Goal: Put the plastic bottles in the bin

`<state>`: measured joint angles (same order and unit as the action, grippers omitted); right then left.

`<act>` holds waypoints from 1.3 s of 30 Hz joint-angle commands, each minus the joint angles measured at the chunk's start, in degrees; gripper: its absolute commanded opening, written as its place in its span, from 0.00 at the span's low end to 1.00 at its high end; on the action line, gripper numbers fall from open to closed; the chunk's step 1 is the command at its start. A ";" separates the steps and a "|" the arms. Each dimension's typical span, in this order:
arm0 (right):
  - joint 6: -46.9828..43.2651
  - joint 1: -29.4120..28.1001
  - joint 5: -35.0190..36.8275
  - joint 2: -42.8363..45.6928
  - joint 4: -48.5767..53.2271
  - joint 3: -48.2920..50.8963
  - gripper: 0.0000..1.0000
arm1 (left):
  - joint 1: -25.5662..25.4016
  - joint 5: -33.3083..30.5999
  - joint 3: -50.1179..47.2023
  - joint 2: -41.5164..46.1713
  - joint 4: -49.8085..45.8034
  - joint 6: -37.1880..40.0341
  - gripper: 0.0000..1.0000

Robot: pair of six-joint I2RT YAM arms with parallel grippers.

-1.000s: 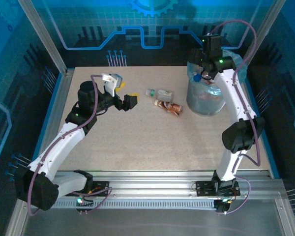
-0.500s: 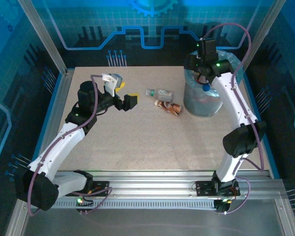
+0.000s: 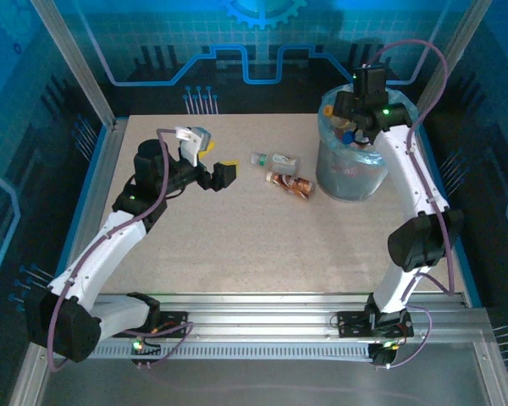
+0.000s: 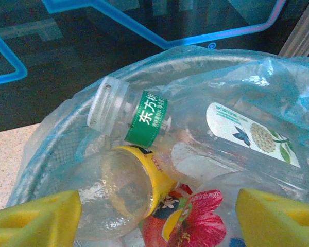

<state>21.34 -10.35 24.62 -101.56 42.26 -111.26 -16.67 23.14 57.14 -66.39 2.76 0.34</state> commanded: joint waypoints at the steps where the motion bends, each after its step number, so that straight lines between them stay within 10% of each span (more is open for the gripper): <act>1: 0.08 -1.65 2.19 -2.30 11.74 -1.85 0.82 | -0.29 -0.65 -0.19 0.82 -0.72 1.09 0.99; 9: -2.69 -4.45 9.31 0.34 13.21 -2.92 0.84 | -0.25 -1.37 -0.19 0.14 -0.83 1.33 0.99; 19: -3.61 -8.62 1.26 2.78 6.53 0.74 0.73 | -0.21 -0.95 -0.10 -1.46 -0.31 0.34 0.99; 39: -2.28 -4.00 3.81 2.67 11.18 -4.59 0.92 | -0.25 -0.77 -0.10 -1.13 -0.44 0.04 0.99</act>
<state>19.84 -13.13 27.66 -101.23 51.75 -113.10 -16.67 22.28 57.14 -67.68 2.59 0.27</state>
